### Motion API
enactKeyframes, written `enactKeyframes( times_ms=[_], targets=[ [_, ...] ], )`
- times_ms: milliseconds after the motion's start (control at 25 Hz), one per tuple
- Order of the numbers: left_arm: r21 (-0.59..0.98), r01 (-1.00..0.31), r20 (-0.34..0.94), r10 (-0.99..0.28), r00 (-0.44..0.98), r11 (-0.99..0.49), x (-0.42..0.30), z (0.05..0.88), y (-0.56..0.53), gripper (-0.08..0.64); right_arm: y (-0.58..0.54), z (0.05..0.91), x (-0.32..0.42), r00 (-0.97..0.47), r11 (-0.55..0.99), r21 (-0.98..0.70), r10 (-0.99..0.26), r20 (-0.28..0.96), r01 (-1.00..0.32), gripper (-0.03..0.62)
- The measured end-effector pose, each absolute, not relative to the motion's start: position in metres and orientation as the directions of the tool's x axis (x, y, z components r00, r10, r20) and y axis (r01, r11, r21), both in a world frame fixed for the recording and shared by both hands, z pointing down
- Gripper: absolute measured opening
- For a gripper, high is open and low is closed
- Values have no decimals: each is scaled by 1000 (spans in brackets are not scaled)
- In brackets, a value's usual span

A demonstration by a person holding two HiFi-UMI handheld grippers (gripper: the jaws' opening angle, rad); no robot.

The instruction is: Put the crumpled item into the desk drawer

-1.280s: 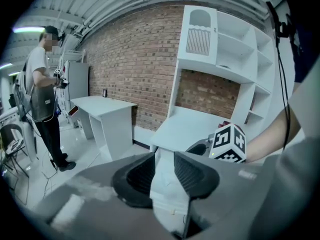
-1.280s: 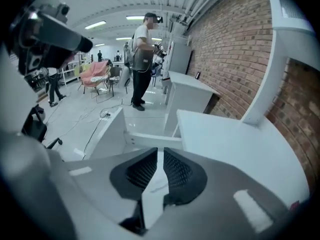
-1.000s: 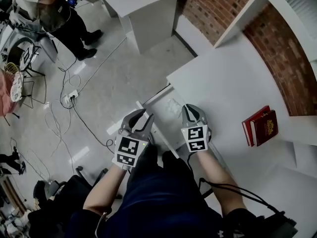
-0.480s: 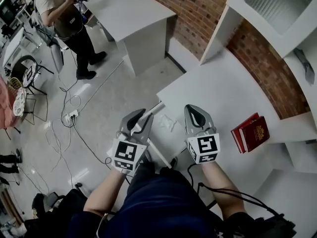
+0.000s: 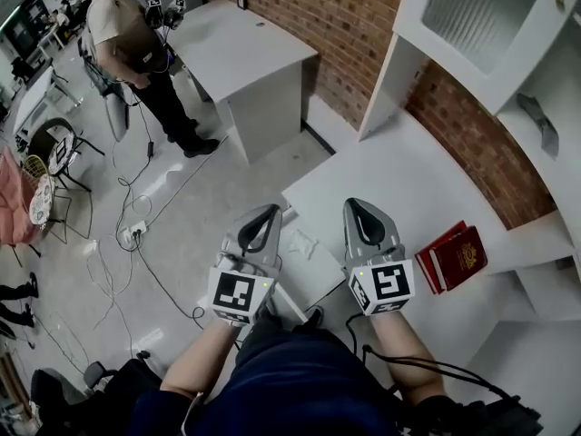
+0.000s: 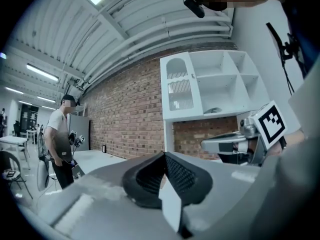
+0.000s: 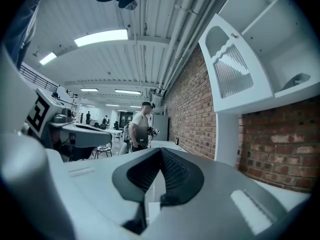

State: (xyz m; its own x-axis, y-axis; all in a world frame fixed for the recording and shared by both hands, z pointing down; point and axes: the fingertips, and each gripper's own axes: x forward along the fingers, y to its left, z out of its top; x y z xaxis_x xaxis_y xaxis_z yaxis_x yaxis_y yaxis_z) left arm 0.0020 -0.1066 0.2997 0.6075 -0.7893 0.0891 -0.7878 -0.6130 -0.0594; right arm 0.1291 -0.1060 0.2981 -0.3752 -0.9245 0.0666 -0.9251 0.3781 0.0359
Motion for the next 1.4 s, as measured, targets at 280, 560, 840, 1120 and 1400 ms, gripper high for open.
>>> enactKeyframes(
  times_ms=[280,560,840,1120,1400],
  targets=[
    [-4,-793,48,-792,609,-610,11,281,-102,3,-99,280,147,-356,357,53,-934,27,-933,3],
    [13,-775,43,-774,632,-632,9,273,-111,3,-97,275,155,-303,303,23,-953,-5,-953,3],
    [20,-740,28,-740,672,-672,12,271,-125,3,-98,270,157,-246,244,64,-969,-20,-968,2],
    [27,-712,24,-711,702,-702,16,273,-131,2,-97,271,161,-205,204,79,-979,-9,-976,2],
    [30,-701,32,-700,714,-713,17,275,-134,2,-98,270,164,-183,181,74,-983,-16,-981,2]
  ],
)
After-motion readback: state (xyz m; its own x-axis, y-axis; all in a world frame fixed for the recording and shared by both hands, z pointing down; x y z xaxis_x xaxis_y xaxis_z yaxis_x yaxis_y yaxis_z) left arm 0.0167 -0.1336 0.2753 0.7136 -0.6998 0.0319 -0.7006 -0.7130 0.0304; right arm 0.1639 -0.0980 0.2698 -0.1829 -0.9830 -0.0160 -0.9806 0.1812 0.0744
